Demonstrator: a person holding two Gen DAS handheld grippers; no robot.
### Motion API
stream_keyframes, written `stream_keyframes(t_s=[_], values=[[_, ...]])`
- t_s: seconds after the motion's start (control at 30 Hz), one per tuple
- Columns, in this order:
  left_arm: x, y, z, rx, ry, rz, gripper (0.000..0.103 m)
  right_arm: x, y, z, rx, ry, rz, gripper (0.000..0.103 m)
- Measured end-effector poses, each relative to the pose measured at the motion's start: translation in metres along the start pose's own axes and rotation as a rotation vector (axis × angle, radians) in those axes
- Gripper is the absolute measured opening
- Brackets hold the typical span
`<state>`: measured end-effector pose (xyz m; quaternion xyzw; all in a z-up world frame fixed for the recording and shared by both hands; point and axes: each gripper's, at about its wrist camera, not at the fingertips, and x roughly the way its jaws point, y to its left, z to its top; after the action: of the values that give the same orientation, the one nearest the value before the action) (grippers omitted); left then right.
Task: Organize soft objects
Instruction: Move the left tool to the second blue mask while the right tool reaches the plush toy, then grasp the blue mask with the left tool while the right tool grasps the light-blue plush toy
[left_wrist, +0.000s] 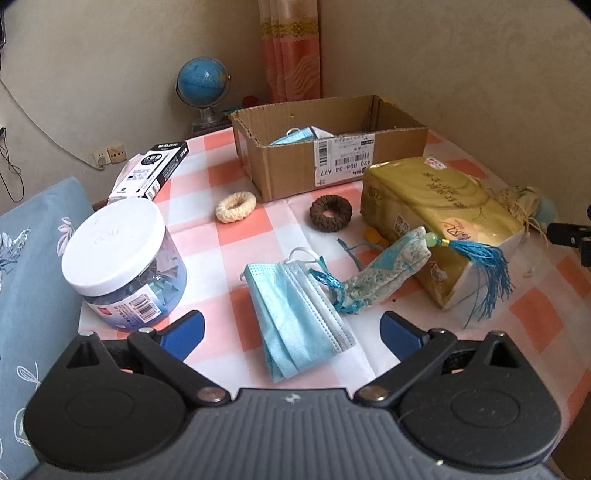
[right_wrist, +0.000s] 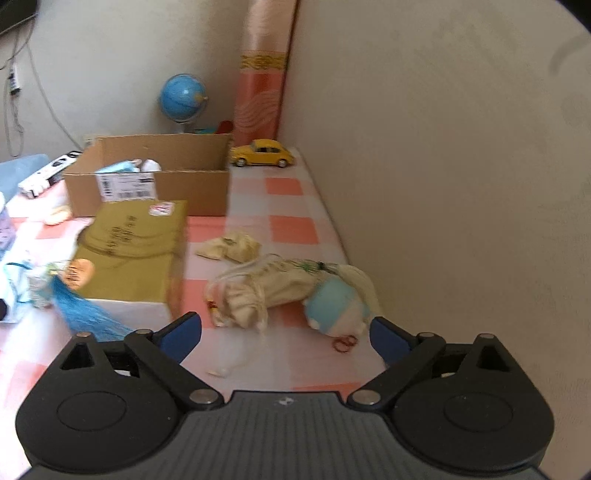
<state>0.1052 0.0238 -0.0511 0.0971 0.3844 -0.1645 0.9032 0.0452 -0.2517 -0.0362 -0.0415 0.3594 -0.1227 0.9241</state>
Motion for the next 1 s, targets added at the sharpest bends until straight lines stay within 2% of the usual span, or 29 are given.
stream_keyframes(t_s=[0.17, 0.27, 0.6, 0.73, 0.83, 0.9, 1.0], values=[[0.007, 0.0, 0.002, -0.013, 0.017, -0.003, 0.101, 0.018, -0.011, -0.001, 0.033, 0.013, -0.046, 0.08], [0.01, 0.001, 0.001, -0.007, 0.03, 0.002, 0.101, 0.027, -0.015, 0.001, 0.035, 0.006, -0.087, 0.077], [0.024, -0.001, 0.003, 0.006, 0.063, 0.012, 0.1, 0.062, -0.014, 0.003, 0.002, 0.023, -0.131, 0.073], [0.027, -0.001, 0.004, 0.0, 0.07, 0.003, 0.1, 0.07, -0.014, 0.003, 0.0, 0.03, -0.125, 0.071], [0.029, -0.001, 0.005, -0.004, 0.067, -0.008, 0.098, 0.072, -0.014, 0.003, -0.003, 0.039, -0.133, 0.058], [0.03, 0.0, 0.005, -0.007, 0.066, -0.027, 0.093, 0.07, -0.015, 0.003, 0.003, 0.034, -0.128, 0.054], [0.031, 0.0, 0.005, -0.004, 0.056, -0.038, 0.086, 0.067, -0.016, 0.004, 0.005, 0.033, -0.119, 0.053]])
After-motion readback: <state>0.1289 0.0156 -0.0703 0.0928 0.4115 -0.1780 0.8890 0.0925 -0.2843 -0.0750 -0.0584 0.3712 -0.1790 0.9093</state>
